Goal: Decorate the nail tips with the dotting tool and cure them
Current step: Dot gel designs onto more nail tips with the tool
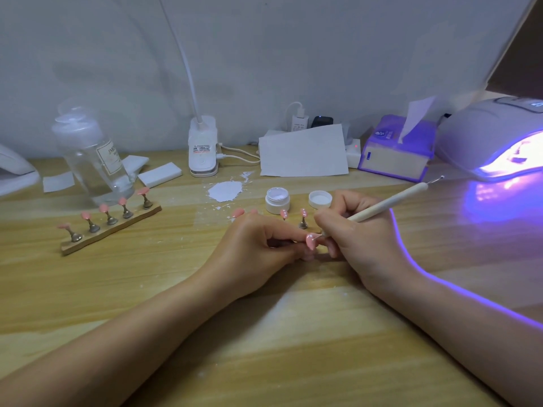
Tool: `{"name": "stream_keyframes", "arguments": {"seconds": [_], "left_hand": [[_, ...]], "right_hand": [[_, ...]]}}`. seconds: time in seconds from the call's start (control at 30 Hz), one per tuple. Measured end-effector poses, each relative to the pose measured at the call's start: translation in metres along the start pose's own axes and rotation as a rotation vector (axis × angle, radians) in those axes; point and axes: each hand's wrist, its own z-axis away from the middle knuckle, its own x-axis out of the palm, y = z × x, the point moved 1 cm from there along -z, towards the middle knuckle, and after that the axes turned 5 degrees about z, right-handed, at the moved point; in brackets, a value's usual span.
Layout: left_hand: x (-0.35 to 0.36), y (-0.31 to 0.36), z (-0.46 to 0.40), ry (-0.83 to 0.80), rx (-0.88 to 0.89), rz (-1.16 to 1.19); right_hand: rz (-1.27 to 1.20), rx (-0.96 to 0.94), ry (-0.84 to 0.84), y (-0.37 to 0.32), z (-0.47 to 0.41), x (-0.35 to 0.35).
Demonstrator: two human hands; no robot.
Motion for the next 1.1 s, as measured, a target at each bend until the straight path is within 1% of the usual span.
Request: {"name": "stream_keyframes", "arguments": {"seconds": [0.53, 0.7, 0.83, 1.1], "left_hand": [[-0.0004, -0.0016, -0.0004, 0.004, -0.019, 0.007], [0.0001, -0.0010, -0.0003, -0.002, -0.034, 0.044], [0.0005, 0.0003, -0.0002, 0.007, -0.037, 0.031], [0.0000, 0.0012, -0.0001, 0.009, -0.029, 0.032]], "right_hand": [[0.007, -0.008, 0.003, 0.0020, -0.0009, -0.0001], [-0.013, 0.002, 0.006, 0.0029, -0.0015, -0.0001], [-0.034, 0.021, 0.014, 0.0047, -0.0027, -0.0003], [-0.005, 0.013, 0.010, 0.0031, -0.0019, 0.0000]]}}
